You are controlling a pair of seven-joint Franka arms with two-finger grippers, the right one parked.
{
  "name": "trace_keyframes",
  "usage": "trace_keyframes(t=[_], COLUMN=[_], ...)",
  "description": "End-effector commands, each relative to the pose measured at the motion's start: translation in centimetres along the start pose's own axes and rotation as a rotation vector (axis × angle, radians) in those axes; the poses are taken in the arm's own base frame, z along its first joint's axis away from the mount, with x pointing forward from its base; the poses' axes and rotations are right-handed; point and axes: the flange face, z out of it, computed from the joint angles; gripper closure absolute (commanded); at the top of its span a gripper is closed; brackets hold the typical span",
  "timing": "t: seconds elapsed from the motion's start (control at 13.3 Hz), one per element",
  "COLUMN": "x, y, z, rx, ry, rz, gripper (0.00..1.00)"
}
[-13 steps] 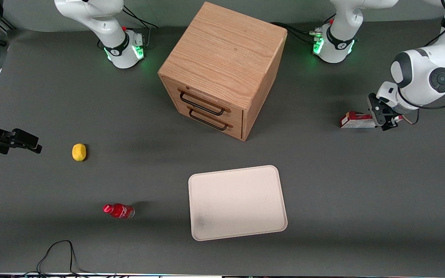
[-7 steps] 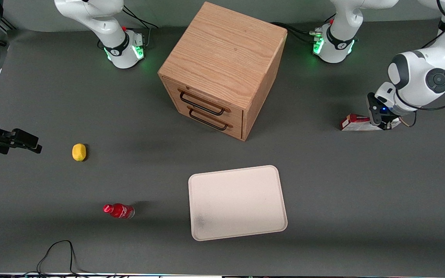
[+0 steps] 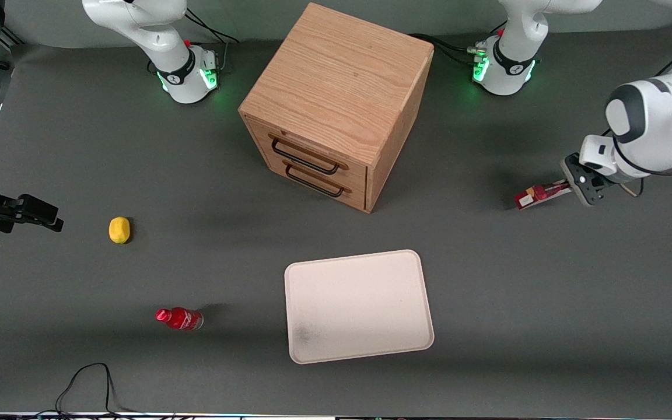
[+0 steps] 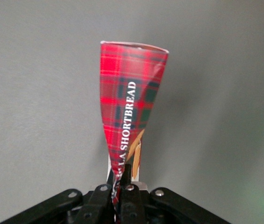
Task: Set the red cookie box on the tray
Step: 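Lift the red shortbread box upright with the left gripper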
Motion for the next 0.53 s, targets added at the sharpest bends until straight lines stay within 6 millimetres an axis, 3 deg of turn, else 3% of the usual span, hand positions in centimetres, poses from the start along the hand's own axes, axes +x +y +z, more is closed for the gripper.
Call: trace_keyframes(t=[0.0, 0.23, 0.45], x=[6.6, 15.4, 25.5], y=[0.6, 2.8, 4.3], z=[-8.3, -15.2, -18.8], rx=[0.001, 0.064, 0.084], ry=[0.0, 0.046, 0.09], rz=[-0.233, -0.506, -0.69], gripper=[1.0, 1.0, 1.0])
